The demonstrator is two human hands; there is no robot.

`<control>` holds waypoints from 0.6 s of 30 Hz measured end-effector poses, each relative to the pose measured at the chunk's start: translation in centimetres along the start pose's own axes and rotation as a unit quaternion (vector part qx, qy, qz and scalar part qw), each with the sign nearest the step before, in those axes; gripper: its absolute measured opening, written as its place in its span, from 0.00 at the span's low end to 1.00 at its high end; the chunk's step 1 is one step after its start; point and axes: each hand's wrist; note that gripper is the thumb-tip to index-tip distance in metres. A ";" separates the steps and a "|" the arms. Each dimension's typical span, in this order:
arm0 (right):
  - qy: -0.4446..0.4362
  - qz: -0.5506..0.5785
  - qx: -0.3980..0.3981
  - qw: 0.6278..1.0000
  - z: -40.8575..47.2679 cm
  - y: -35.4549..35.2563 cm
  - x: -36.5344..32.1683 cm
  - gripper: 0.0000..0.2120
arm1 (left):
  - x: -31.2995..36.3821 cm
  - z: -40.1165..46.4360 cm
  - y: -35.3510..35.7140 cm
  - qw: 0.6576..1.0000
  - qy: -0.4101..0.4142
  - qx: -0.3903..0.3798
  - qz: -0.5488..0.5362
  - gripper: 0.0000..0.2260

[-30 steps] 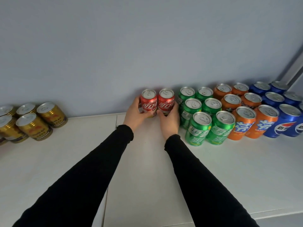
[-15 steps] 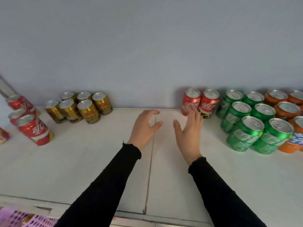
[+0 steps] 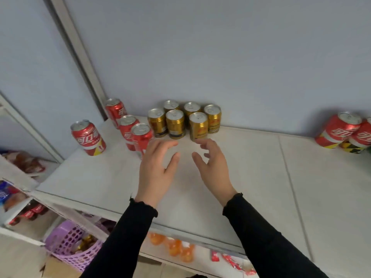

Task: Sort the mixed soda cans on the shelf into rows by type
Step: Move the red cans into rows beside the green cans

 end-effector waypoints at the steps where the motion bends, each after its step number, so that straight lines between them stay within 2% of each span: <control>1: 0.013 0.019 -0.019 1.000 0.3 1.9 -0.8 0.17 | -1.5 0.3 -1.5 1.000 -0.004 0.015 -0.016 0.10; 7: 0.078 0.080 -0.146 0.983 3.2 9.6 -3.3 0.37 | -8.6 3.0 -7.5 0.989 -0.077 0.084 -0.094 0.11; 9: 0.095 0.137 -0.161 0.973 3.8 10.5 -3.4 0.39 | -10.2 3.6 -8.4 0.986 -0.088 0.105 -0.097 0.11; 11: 0.096 0.148 -0.159 0.971 4.1 11.4 -3.3 0.39 | -11.8 4.2 -9.1 0.982 -0.108 0.114 -0.107 0.11; 14: 0.090 0.117 -0.137 0.980 4.5 12.3 -3.2 0.37 | -13.6 5.0 -9.1 0.977 -0.150 0.067 -0.135 0.12; 18: 0.082 0.026 -0.142 0.986 4.1 12.7 -2.2 0.40 | -14.0 6.6 -8.0 0.972 -0.168 -0.027 -0.160 0.22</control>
Point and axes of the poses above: each hand's wrist, its own z-axis towards the middle knuckle, its own y-axis out of the palm, x = y × z, and after that the axes turned 13 degrees about -y, right-handed
